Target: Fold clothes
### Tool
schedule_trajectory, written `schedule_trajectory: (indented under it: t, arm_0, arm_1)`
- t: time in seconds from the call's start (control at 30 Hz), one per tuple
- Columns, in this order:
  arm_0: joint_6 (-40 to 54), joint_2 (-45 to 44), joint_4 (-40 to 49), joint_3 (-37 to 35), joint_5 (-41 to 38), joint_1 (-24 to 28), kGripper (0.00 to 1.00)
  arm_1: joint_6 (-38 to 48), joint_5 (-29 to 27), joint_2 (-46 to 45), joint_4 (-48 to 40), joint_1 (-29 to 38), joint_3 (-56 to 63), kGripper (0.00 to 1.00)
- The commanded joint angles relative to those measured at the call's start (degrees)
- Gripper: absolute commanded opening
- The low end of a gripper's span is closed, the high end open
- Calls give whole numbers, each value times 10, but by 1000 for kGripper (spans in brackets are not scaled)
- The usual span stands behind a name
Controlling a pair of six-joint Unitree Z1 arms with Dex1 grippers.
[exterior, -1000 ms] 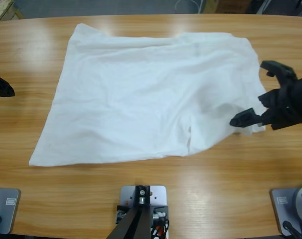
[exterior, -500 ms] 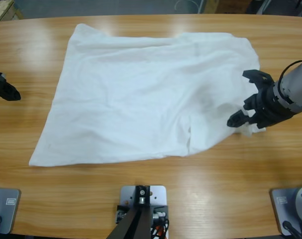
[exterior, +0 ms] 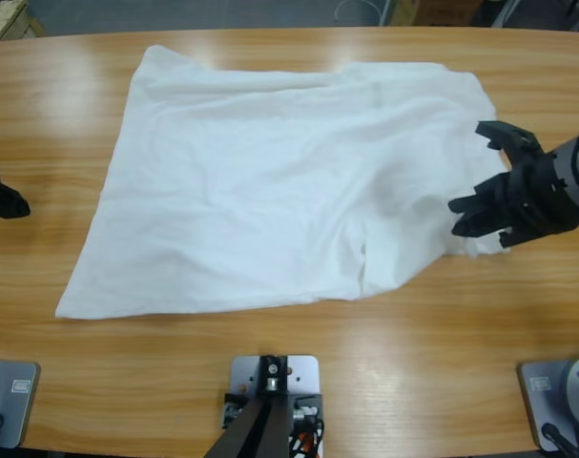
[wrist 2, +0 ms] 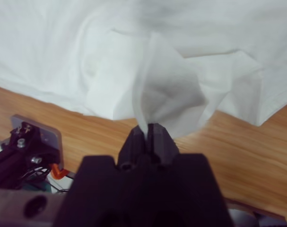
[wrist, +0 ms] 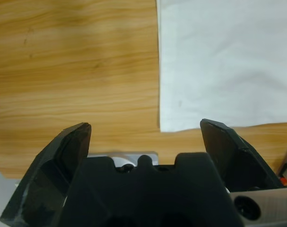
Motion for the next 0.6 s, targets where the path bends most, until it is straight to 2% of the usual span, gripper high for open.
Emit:
schedule_trajectory:
  t: [0.03,0.13,0.37,0.43,0.6]
  arm_0:
    - [15,-3,-30,14,-36,-5,898]
    - [34,10,-40,17,-52,-9,896]
    - [63,35,-42,-8,-53,-9,895]
    - [63,40,-42,-18,-57,-9,895]
    - [68,29,-41,-20,-55,-9,895]
  arm_1:
    - [73,4,-81,40,7,50,0]
    - [105,6,-134,86,7,63,0]
    - [125,74,-272,204,7,68,0]
    - [126,105,-267,216,7,66,0]
    - [129,138,-264,234,8,68,0]
